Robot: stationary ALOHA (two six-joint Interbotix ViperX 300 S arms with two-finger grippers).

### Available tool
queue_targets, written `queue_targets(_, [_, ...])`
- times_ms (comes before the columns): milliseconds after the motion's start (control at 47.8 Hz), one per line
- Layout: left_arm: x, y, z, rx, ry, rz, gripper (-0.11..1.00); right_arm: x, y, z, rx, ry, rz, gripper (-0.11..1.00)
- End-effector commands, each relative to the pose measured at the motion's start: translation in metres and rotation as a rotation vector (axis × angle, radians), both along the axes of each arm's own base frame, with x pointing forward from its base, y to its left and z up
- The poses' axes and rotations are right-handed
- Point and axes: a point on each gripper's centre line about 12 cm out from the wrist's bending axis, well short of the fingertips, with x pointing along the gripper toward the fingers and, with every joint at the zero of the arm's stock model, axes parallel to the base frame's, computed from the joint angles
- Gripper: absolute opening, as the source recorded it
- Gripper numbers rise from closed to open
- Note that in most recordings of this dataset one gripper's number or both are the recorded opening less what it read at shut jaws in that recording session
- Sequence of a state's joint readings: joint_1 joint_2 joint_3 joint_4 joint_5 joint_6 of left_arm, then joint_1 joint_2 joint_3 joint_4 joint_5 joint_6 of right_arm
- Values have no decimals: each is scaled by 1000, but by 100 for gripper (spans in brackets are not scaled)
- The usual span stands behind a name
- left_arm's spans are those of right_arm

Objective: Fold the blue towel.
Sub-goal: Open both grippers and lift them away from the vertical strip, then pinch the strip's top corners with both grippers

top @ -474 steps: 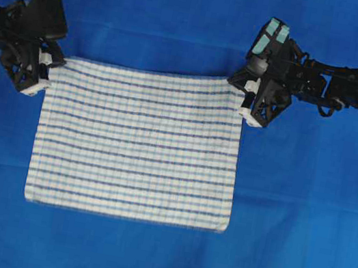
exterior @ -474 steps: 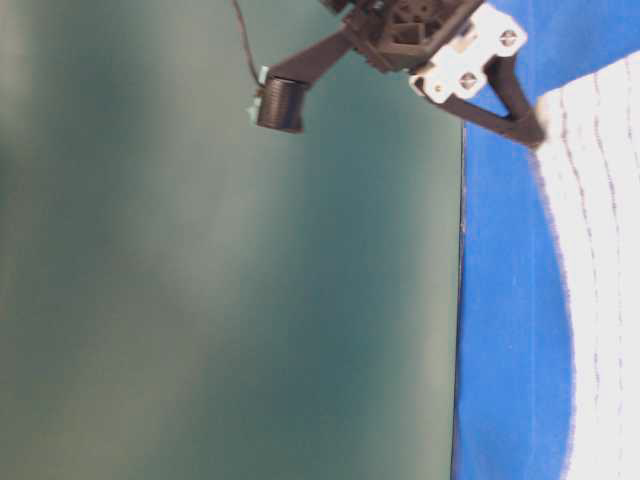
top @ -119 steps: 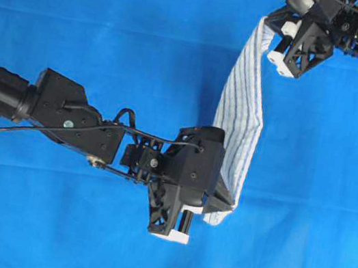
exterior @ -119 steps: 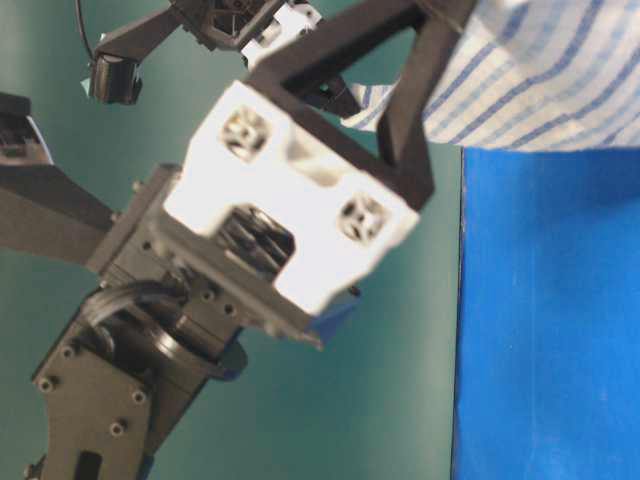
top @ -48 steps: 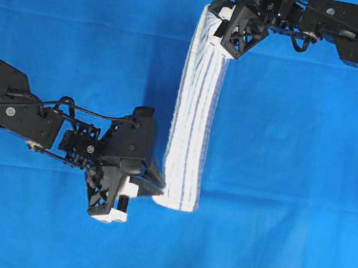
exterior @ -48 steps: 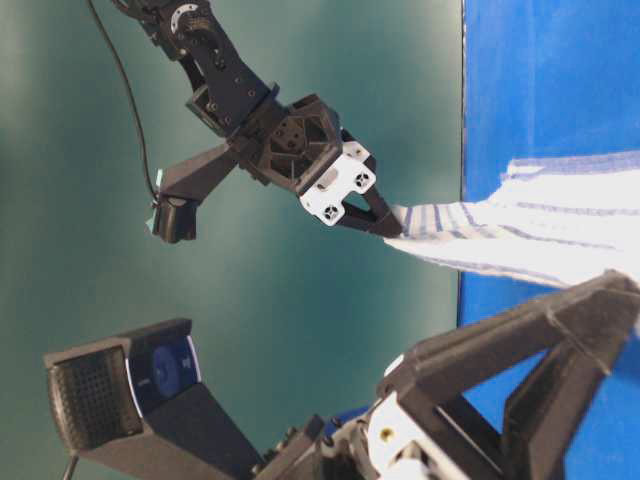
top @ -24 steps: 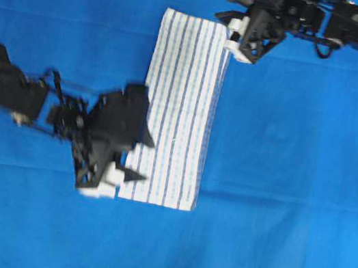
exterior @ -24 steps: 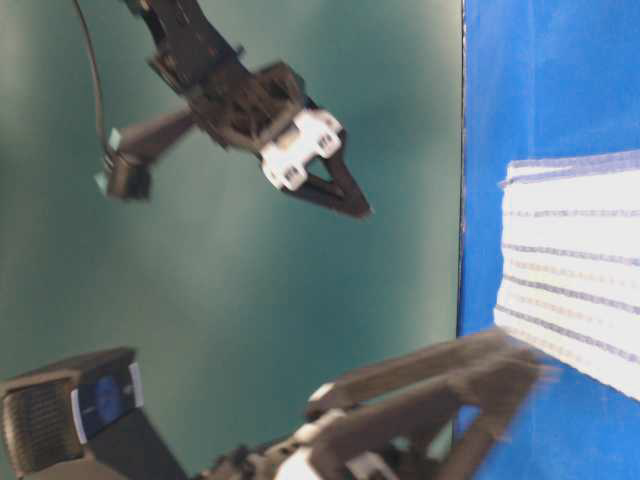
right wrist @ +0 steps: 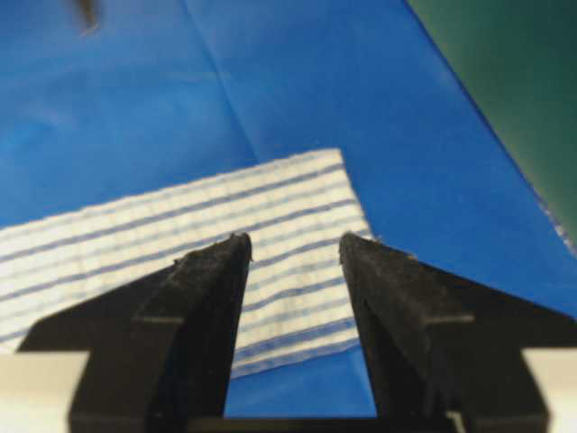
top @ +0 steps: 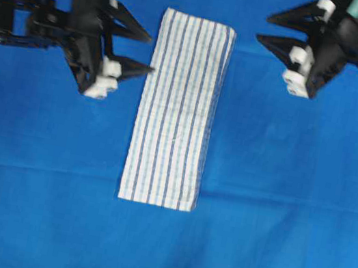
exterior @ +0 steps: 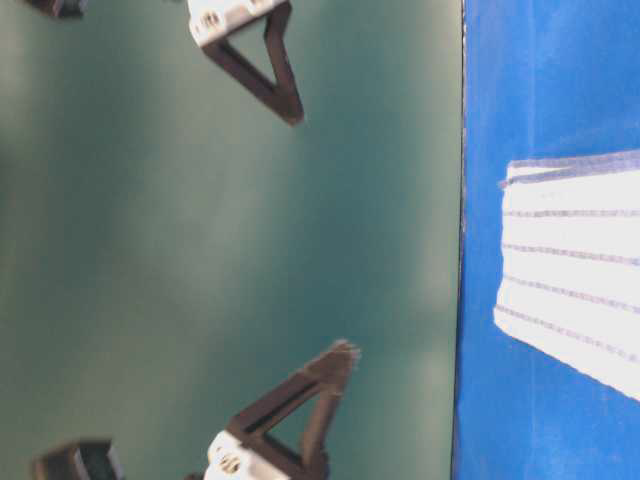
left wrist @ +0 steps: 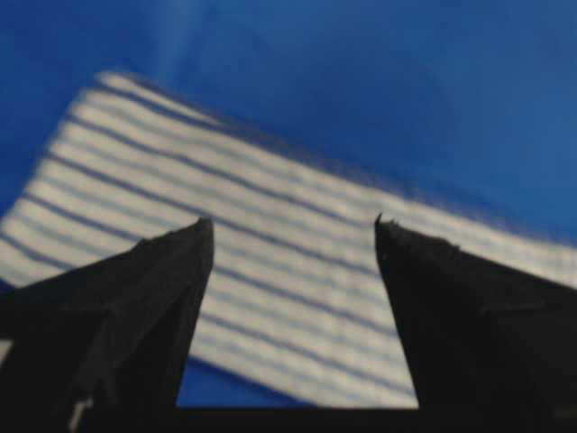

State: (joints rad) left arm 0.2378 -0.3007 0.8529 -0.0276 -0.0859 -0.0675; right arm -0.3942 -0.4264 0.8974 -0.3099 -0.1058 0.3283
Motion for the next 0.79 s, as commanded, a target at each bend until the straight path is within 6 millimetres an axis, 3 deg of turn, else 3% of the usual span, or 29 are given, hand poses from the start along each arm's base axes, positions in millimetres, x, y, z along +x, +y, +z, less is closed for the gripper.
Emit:
queue_targets(0, [-8,5,16,30,-103,20,64,-5,6,8,0,-60,12,51])
queue_targets(251, [-14,6,11,29,-113,30,64,-4,9,-1,13,-71,25,51])
queue_targets(460, [-10,13,10,37,-106,46,64,6,-4,-6,18,-42,2,51])
queue_targets(544, [-8,26,5,44,-90,76,65,12,-15,-11,27,-17,-24,53])
queue_targets(774, [2,70,-26,19,-3,186,83,30,-52,-40,74,78,-107,67])
